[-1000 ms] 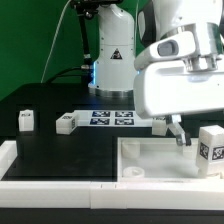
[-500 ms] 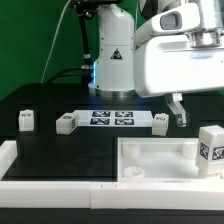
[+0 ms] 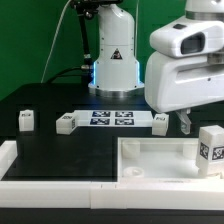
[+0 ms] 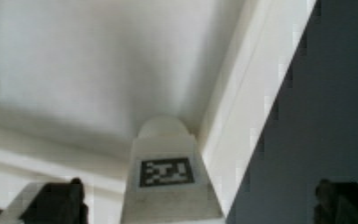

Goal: Assemble one leg

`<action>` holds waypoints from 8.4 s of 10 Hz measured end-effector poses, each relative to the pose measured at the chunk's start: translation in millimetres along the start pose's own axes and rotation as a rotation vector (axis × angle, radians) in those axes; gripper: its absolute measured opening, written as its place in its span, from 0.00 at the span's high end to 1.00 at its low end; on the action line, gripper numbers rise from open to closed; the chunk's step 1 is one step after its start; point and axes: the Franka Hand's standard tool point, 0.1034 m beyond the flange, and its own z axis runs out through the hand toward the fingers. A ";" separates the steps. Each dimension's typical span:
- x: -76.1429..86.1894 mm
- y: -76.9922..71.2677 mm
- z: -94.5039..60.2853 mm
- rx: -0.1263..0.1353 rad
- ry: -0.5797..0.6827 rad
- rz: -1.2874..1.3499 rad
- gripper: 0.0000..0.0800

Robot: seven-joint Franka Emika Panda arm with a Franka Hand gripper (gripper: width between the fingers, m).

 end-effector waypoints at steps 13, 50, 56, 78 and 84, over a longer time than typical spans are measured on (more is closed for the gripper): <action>26.0 16.5 19.8 0.000 0.032 -0.039 0.64; 28.6 12.4 16.6 -0.054 0.127 0.465 0.63; 27.4 16.5 16.7 -0.022 0.157 1.317 0.63; 31.1 13.3 16.2 -0.076 0.146 0.444 0.64; 26.8 21.4 17.3 -0.016 0.168 1.366 0.64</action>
Offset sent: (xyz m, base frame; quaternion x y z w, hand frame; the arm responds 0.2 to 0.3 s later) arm 0.0000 0.0000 0.0000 0.0000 0.0000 0.0000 1.0000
